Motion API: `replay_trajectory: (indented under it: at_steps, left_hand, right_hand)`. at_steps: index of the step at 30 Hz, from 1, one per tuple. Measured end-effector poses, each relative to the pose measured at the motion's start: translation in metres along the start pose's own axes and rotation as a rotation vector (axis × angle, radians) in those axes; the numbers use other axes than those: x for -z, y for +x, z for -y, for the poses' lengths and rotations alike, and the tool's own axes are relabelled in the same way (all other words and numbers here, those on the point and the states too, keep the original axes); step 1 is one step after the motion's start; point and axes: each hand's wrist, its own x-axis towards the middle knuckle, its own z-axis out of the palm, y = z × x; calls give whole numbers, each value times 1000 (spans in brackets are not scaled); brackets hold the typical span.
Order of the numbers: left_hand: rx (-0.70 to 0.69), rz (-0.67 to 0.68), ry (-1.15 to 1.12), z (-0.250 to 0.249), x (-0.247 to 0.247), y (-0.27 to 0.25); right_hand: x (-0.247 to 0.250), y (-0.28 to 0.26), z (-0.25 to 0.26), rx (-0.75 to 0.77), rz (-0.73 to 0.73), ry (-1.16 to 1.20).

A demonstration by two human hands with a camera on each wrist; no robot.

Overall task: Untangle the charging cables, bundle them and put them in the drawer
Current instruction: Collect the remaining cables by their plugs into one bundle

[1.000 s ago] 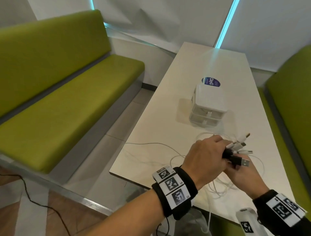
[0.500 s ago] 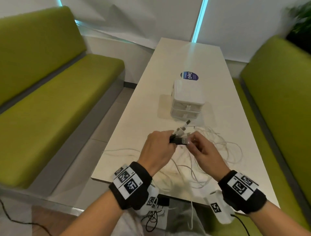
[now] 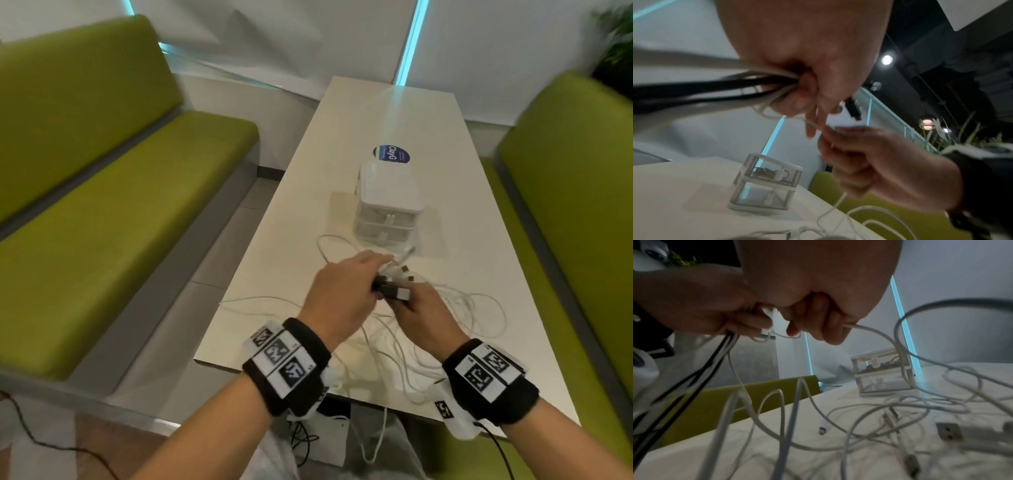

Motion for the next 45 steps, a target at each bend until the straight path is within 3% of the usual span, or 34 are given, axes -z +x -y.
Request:
replay_trajectory:
  at_steps: [2,5,8,13,15,18,21,23,26,29,31,35,37,42,45]
  left_hand:
    - [49,107,91,-7,-3,5]
    - [70,68,88,-7,-1,8]
    - [94,-117,-16,-3,8,8]
    - [320,-483,-299,31,35,9]
    - [416,-524,-353,42,41,8]
    - [366,-462,-204,47,39,4]
    - [102,-415,-161,30,29,1]
    - [-9,-284,-133,15,19,-2]
    - [-64,4,-80,0,5,-3]
    - [-80,39,-53,5,2,-4]
    - [-63,-64,-70,13,10,-4]
    - [90,-472,-202,35,36,2]
    - [151,-599,-256,37,46,4]
    - [395,-827,-626,44,59,8]
    - [396,-846,-671,49,63,7]
  right_hand:
    - [5,-2,0,11,-30,16]
    - [9,-7,-2,65,-45,39]
    - [9,-12,-13,95,-58,15]
    - [14,-16,-34,64,-40,30]
    - [16,-16,-43,6,-36,11]
    - [16,-17,-43,-20,-4,-79]
    - [15,-15,-27,-2,41,-175]
    - [14,-12,-16,34,60,-187]
    - [15,-8,-2,77,46,-126]
    - [17,-12,11,100,35,-158]
    - [18,-19,16,138,15,-123]
    - [23,-27,9,99,-7,68]
    - [22,-26,2,75,4,95]
    - [24,-29,1,-65,139,286]
    - [26,-37,5,-176,344,470]
